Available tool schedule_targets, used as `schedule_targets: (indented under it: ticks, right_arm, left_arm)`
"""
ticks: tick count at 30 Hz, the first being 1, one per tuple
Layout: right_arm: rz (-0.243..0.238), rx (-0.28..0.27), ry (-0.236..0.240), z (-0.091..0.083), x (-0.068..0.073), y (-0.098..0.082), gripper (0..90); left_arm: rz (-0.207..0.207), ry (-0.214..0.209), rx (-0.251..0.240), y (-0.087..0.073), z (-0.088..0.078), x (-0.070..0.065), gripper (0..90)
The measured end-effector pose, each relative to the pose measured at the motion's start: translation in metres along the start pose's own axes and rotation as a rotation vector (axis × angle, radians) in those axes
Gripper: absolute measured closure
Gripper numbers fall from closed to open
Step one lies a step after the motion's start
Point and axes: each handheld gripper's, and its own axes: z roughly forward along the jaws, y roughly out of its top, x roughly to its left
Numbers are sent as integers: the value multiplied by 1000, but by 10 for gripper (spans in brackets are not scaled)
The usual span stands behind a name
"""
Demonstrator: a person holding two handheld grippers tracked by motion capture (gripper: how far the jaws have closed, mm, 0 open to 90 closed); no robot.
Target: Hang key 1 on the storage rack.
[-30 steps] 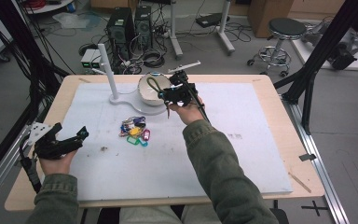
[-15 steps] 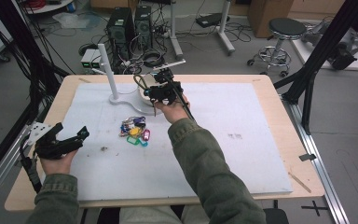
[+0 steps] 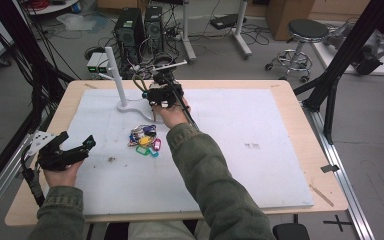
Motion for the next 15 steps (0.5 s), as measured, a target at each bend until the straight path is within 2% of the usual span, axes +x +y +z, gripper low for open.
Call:
schedule_targets:
  ticks: [8, 15]
  right_arm:
    - [29, -5, 1, 11, 2, 11, 733]
    - [20, -17, 11, 15, 8, 24, 733]
  left_arm:
    - [-2, 2, 3, 0, 1, 1, 17]
    - [0, 3, 9, -1, 2, 1, 17]
